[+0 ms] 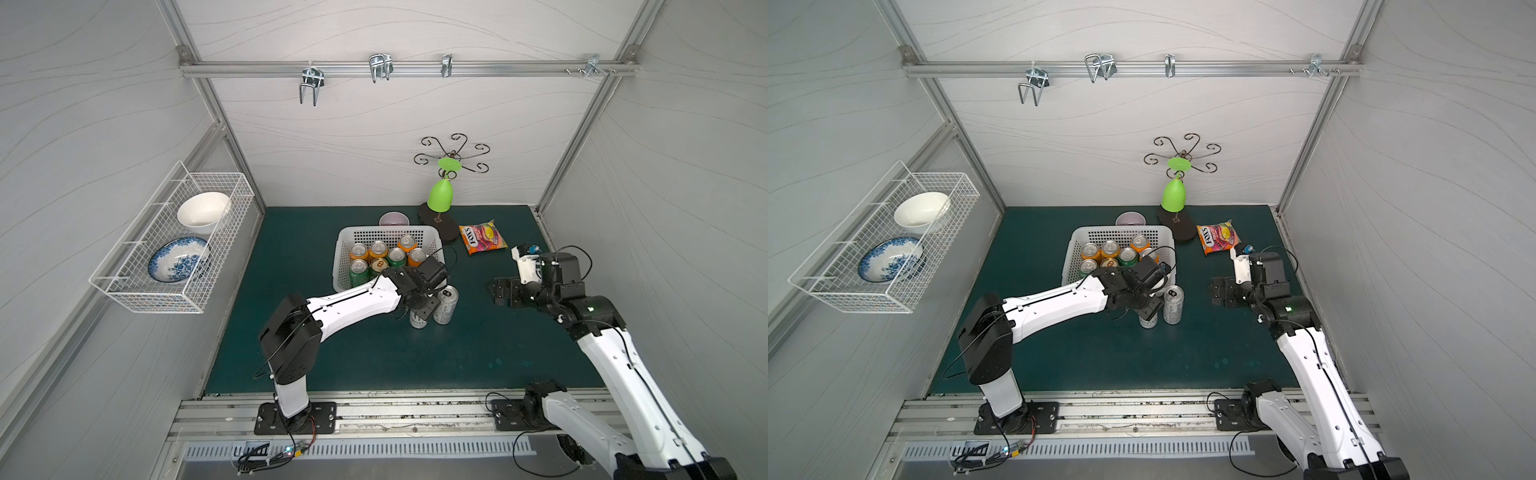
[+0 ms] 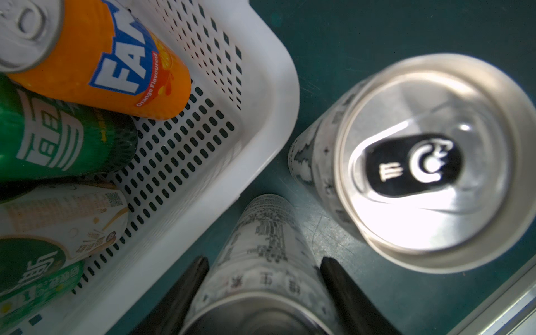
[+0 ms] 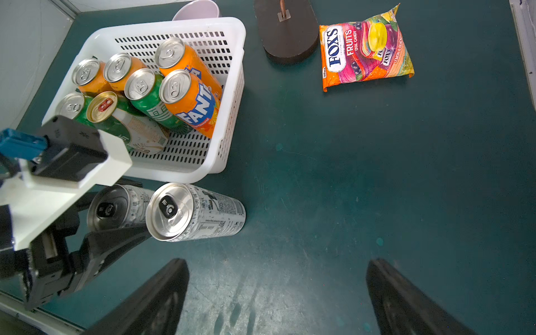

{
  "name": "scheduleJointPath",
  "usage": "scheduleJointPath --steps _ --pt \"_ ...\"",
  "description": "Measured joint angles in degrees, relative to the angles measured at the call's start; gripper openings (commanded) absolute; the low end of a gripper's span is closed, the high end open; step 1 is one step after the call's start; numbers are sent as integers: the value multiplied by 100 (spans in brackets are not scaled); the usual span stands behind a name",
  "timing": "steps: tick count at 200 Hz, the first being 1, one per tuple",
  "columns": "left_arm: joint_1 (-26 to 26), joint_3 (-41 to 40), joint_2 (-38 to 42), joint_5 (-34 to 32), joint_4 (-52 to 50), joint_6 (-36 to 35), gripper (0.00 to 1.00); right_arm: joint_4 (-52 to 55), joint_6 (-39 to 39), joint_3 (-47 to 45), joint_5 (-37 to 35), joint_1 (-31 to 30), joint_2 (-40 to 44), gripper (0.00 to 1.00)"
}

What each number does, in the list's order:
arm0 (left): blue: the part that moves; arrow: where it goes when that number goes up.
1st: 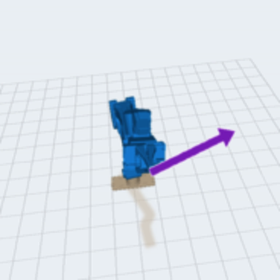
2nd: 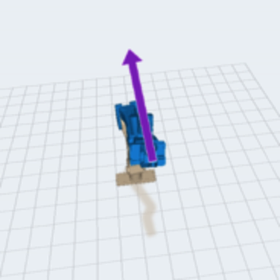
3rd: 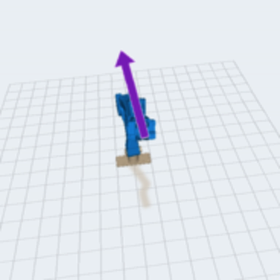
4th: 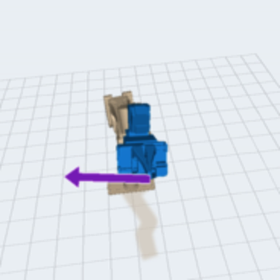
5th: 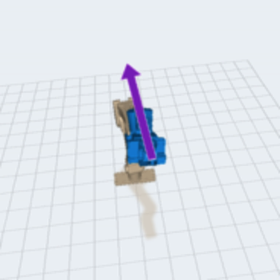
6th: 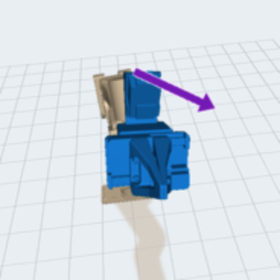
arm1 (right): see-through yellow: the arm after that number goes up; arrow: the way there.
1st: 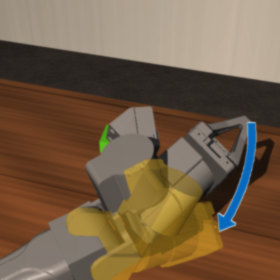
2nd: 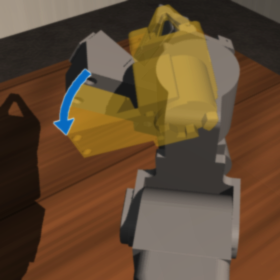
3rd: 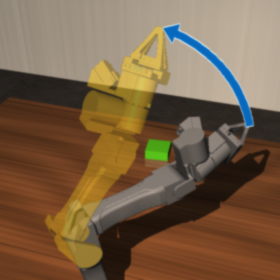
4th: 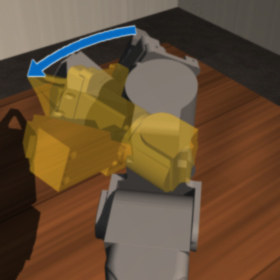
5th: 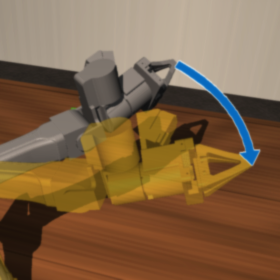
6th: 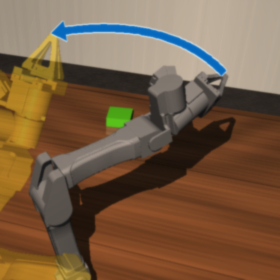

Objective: Take out the drinks from the basket
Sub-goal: Place the drink at the center of the board.

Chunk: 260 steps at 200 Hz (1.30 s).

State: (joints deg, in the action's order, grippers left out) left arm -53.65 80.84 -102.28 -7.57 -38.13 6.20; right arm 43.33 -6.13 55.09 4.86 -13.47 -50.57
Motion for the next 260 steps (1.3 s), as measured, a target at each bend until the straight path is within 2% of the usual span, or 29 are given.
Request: scheduleJointPath --steps 106,147,226,260 --pt "0 0 4 2 2 44 62 0 2 0 0 2 0 99" --pt "0 0 59 13 13 87 71 0 7 0 0 2 0 99" --pt "-2 -11 560 22 76 127 83 0 11 0 -2 2 0 99" --pt "-2 -271 992 0 114 131 89 0 15 0 22 2 0 99"
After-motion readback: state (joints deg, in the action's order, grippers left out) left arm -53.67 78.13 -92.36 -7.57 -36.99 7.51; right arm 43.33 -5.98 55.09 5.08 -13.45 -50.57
